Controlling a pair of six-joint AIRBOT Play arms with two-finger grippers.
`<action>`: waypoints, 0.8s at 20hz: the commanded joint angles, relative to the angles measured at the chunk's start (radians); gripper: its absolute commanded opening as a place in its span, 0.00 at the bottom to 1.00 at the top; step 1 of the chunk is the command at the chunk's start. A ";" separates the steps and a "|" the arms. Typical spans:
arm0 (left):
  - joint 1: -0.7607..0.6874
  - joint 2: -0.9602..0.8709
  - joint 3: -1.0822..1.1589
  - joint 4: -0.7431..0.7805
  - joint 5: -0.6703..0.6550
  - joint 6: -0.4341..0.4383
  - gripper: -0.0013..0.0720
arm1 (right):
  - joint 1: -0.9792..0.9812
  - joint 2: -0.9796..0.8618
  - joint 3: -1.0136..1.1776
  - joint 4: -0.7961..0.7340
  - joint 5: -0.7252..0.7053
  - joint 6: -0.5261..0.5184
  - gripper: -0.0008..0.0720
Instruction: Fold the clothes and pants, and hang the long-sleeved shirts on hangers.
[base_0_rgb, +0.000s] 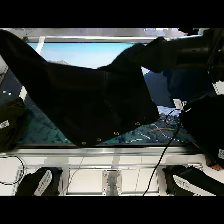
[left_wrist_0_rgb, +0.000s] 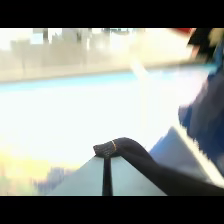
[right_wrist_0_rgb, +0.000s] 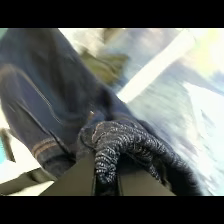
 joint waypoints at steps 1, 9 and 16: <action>0.000 -0.179 0.025 0.099 -0.075 -0.049 0.04 | 0.002 -0.085 -0.024 -0.182 0.044 -0.024 0.09; -0.127 -0.692 0.025 0.262 0.080 -0.062 0.04 | -0.075 -0.595 -0.073 -0.142 -0.625 -0.063 0.09; -0.315 -0.774 0.025 0.262 0.108 -0.058 0.04 | -0.093 -0.746 -0.061 -0.178 -0.786 -0.139 0.09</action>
